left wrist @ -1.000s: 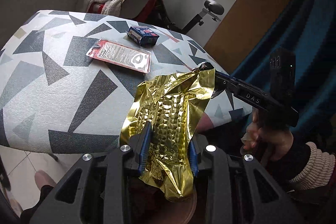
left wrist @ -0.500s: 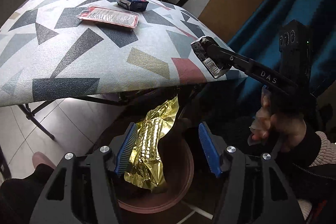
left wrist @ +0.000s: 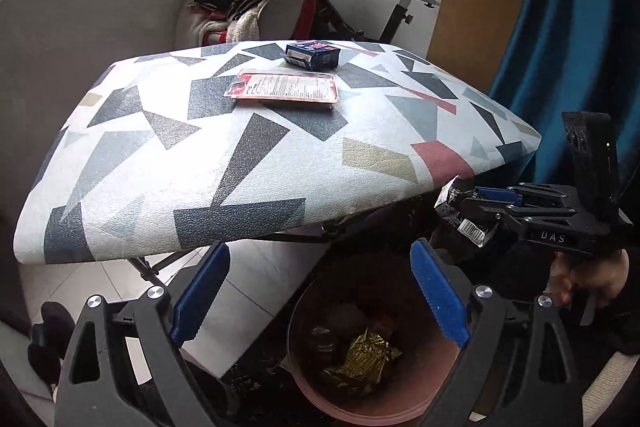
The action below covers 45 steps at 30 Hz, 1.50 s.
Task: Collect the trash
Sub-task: 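Lower the black snack packet into the bin and open the right gripper, then raise both open grippers from the bin back over the board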
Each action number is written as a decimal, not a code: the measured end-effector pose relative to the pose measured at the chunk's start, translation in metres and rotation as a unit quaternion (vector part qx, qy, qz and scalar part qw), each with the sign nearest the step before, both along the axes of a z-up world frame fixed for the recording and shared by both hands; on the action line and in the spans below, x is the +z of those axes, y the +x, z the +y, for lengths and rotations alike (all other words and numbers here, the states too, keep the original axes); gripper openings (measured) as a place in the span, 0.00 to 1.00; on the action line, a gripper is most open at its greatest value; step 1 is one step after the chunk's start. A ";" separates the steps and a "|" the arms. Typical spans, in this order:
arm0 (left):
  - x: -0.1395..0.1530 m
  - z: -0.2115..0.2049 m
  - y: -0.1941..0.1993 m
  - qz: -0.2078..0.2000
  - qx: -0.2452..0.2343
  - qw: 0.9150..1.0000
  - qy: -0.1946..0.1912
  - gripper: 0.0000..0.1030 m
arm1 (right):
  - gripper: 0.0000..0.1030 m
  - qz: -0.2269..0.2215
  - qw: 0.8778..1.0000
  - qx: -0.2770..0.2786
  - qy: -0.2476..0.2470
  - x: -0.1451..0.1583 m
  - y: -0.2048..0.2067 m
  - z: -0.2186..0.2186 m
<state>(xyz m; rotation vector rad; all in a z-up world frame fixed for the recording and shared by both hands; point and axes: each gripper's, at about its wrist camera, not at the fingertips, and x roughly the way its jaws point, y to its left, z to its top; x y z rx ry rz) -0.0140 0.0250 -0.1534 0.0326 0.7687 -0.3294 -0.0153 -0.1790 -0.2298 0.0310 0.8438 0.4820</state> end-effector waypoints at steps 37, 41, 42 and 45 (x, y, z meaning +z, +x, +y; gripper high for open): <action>-0.028 0.021 0.012 0.032 0.051 0.998 -0.009 0.94 | 0.94 0.039 0.995 0.039 -0.086 -0.035 0.004 0.038; -0.028 0.020 0.012 0.032 0.047 0.998 -0.009 0.94 | 0.94 0.044 0.995 0.030 -0.088 -0.037 0.007 0.035; -0.029 0.018 0.012 0.032 0.046 0.998 -0.007 0.94 | 0.94 0.044 0.995 0.025 -0.086 -0.037 0.007 0.034; -0.029 0.016 0.012 0.032 0.044 0.999 -0.002 0.94 | 0.94 0.043 0.996 0.010 -0.079 -0.035 0.009 0.028</action>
